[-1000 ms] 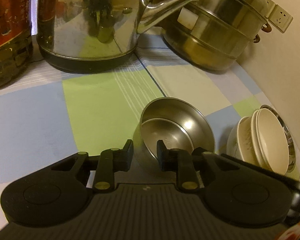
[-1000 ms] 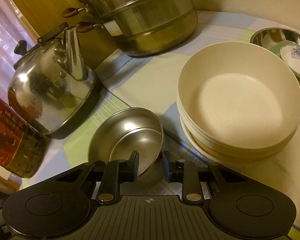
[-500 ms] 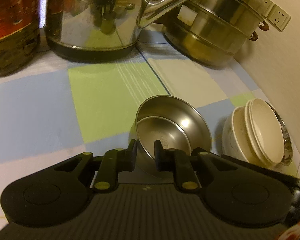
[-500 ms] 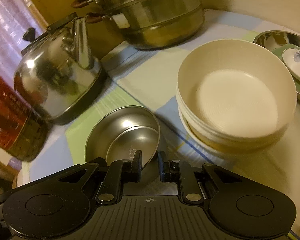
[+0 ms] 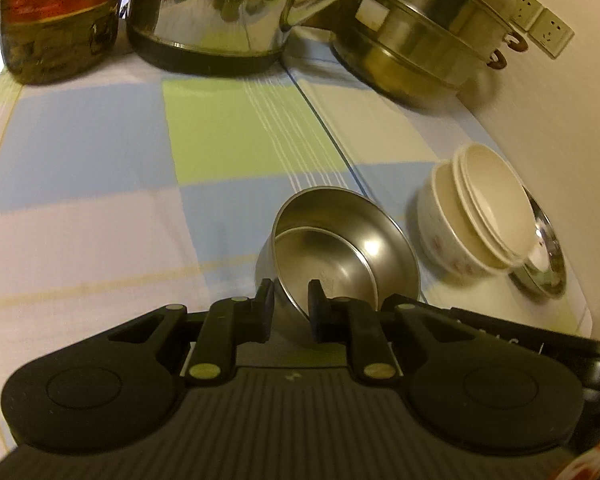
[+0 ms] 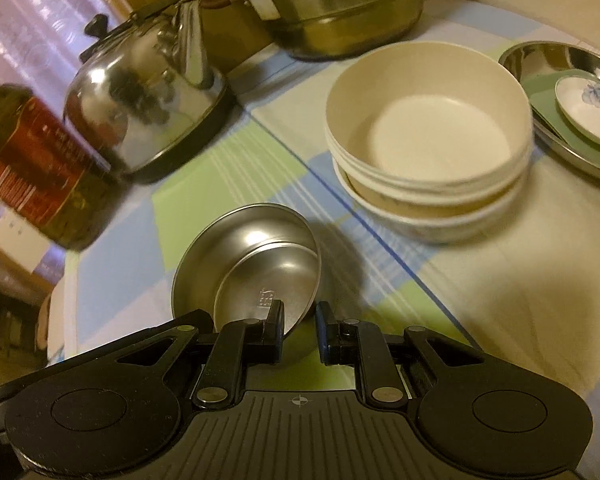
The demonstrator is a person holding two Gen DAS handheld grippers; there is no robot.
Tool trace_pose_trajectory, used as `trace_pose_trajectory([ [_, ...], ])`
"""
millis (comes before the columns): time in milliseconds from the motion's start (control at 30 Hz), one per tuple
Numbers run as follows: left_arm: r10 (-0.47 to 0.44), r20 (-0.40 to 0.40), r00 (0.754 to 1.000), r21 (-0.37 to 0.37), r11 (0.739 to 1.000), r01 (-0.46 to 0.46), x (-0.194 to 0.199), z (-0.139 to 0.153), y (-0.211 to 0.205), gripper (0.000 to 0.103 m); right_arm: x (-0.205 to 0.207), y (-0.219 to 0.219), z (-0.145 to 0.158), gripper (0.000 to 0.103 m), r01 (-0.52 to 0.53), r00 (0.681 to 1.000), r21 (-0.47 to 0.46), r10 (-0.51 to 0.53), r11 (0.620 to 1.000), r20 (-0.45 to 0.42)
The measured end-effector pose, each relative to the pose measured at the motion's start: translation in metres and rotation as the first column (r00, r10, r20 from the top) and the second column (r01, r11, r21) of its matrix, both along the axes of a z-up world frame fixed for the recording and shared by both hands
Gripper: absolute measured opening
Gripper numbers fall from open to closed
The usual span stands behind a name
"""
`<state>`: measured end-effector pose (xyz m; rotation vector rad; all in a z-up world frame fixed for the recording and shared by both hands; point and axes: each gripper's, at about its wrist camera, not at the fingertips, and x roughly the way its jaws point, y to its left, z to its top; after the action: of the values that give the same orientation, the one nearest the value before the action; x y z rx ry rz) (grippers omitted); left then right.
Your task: Organize plates and bowls
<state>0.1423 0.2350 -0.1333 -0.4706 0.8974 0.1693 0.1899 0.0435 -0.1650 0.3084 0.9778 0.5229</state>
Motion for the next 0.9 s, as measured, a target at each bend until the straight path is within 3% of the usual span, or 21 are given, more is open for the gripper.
trace_pose_trajectory([
  [433,-0.043,-0.041,0.998,-0.040,0.998,0.041,-0.045,0.003,-0.060,0.016,-0.036,-0.067,-0.002,0.017,-0.174,0.985,-0.045,0.172,0.984,-0.029],
  [600,-0.056,-0.050,0.997,-0.044,0.998,0.054,-0.049,0.003,-0.078,0.016,-0.041,-0.091,-0.003,0.017,-0.185,0.982,-0.048,0.183,0.981,-0.050],
  [900,-0.013,-0.061,0.998,0.027,1.000,0.014,-0.036,0.009,-0.079,0.020,-0.027,-0.099,-0.003,0.023,-0.148,0.988,-0.049,0.145,0.988,-0.055],
])
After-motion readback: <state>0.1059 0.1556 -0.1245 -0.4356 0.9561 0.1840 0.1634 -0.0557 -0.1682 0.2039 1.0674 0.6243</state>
